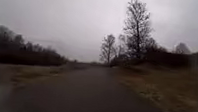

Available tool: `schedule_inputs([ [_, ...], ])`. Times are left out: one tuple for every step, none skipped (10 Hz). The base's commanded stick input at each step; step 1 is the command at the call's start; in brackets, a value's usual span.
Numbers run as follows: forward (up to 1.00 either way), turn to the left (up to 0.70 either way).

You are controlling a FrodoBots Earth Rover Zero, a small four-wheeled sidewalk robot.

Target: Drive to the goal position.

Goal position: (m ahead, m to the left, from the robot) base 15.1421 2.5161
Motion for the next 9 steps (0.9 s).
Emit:
schedule_inputs([
  [0.70, 0.00],
  [0.70, 0.00],
  [0.70, 0.00],
  [0.70, 0.00],
  [0.70, 0.00],
  [0.70, 0.00],
  [0.70, 0.00],
  [0.70, 0.00],
  [0.70, 0.00],
])
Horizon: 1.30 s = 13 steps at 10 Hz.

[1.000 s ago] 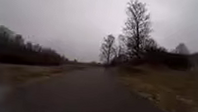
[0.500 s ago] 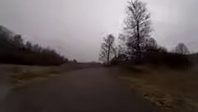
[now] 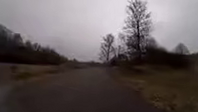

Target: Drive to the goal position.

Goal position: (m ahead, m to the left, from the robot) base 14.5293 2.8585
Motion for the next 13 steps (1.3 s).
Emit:
schedule_inputs([
  [0.70, 0.00],
  [0.70, 0.00],
  [0.70, 0.00],
  [0.70, 0.00],
  [0.70, 0.00],
  [0.70, 0.00],
  [0.70, 0.00],
  [0.70, 0.00],
  [0.70, 0.00],
  [0.70, 0.00],
  [0.70, 0.00],
  [0.70, 0.00],
  [0.70, 0.00],
])
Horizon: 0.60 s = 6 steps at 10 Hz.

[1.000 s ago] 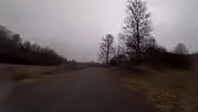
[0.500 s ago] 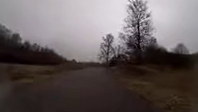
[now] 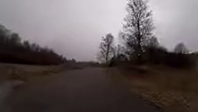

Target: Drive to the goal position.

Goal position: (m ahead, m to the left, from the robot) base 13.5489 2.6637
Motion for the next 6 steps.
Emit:
schedule_inputs([
  [0.70, 0.00],
  [0.70, 0.00],
  [0.70, 0.00],
  [0.70, 0.00],
  [0.70, 0.00],
  [0.70, 0.00],
])
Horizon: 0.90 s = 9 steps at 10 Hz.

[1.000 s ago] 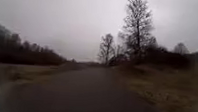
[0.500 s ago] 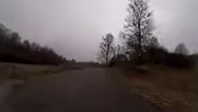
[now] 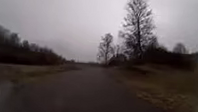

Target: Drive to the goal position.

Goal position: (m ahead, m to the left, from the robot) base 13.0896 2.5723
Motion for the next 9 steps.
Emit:
schedule_inputs([
  [0.70, 0.00],
  [0.70, 0.00],
  [0.70, 0.00],
  [0.70, 0.00],
  [0.70, 0.00],
  [0.70, 0.00],
  [0.70, 0.00],
  [0.70, 0.00],
  [0.70, 0.00],
])
